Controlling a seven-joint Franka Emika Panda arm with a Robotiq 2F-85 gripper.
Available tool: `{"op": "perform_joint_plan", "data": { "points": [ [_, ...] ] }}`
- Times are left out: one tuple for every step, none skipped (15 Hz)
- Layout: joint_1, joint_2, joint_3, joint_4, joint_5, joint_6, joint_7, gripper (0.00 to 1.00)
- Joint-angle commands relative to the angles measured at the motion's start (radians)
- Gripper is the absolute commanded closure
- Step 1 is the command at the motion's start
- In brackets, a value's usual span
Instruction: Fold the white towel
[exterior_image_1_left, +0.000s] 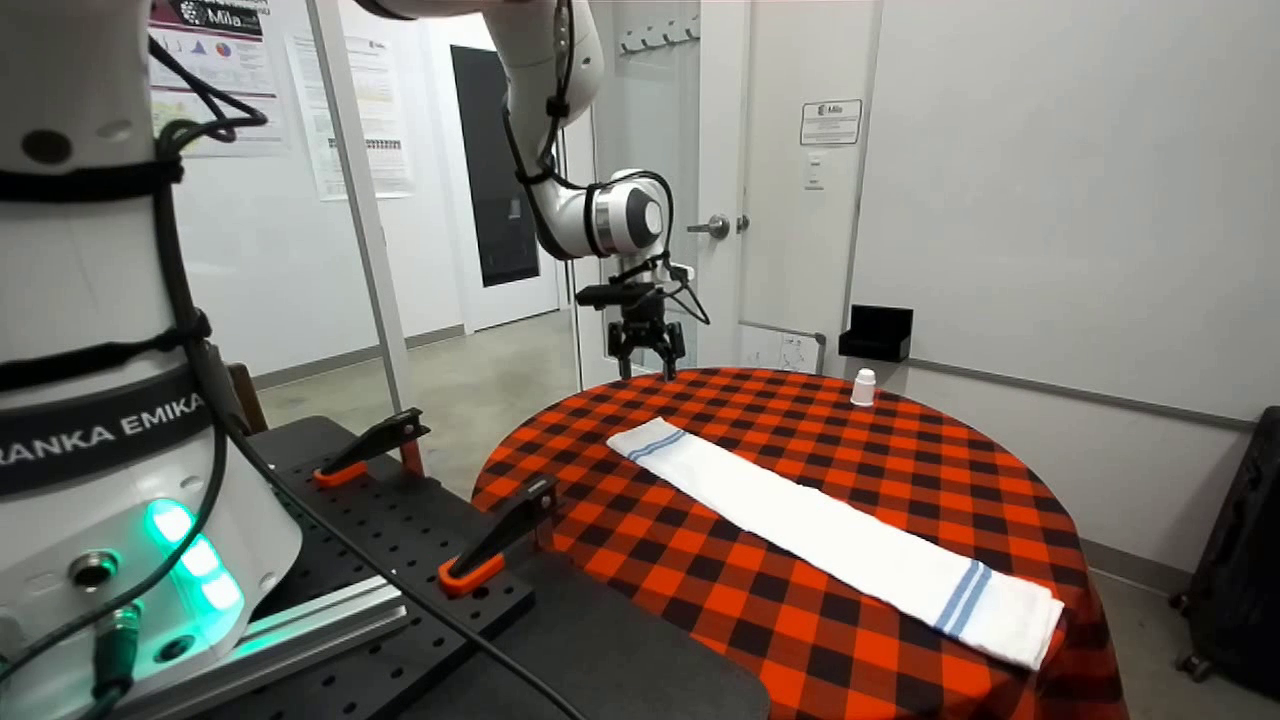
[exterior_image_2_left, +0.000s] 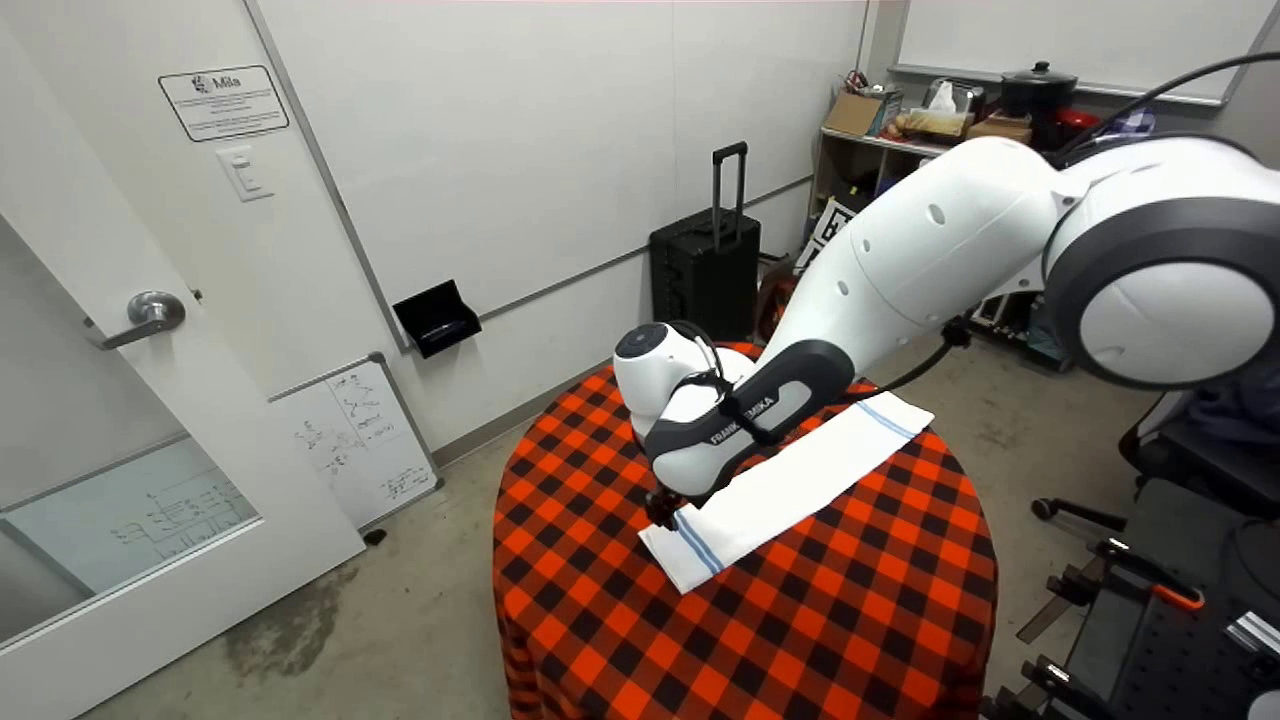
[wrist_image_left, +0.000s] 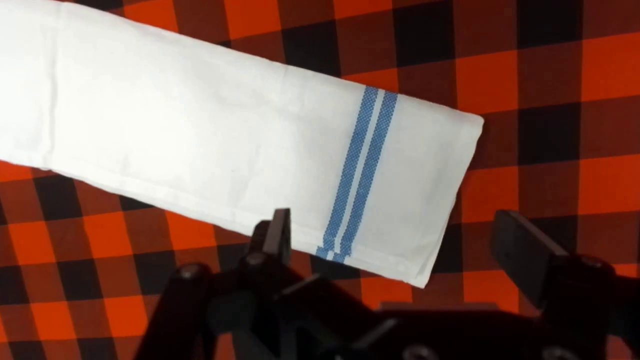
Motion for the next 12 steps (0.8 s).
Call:
{"op": "perform_joint_plan", "data": {
  "points": [
    [0.026, 0.129, -0.007, 0.149, 0.029, -0.011, -0.049, 0.00],
    [0.032, 0.145, -0.006, 0.170, 0.030, -0.016, -0.052, 0.00],
    [0.039, 0.163, -0.008, 0.192, 0.028, -0.019, -0.052, 0.00],
    [0.045, 0.179, -0.011, 0.213, 0.027, -0.022, -0.052, 0.00],
    [0.051, 0.194, -0.015, 0.232, 0.026, -0.025, -0.048, 0.00],
    [0.056, 0.209, -0.021, 0.252, 0.025, -0.032, -0.040, 0.00],
    [0.057, 0.223, -0.020, 0.270, 0.029, -0.036, -0.041, 0.00],
    [0.057, 0.237, -0.020, 0.288, 0.032, -0.039, -0.039, 0.00],
    [0.059, 0.249, -0.023, 0.303, 0.032, -0.041, -0.036, 0.00],
    [0.061, 0.262, -0.027, 0.319, 0.031, -0.042, -0.033, 0.00],
    [0.063, 0.275, -0.033, 0.336, 0.029, -0.043, -0.029, 0.00],
    [0.065, 0.288, -0.041, 0.352, 0.026, -0.045, -0.024, 0.00]
  ]
}}
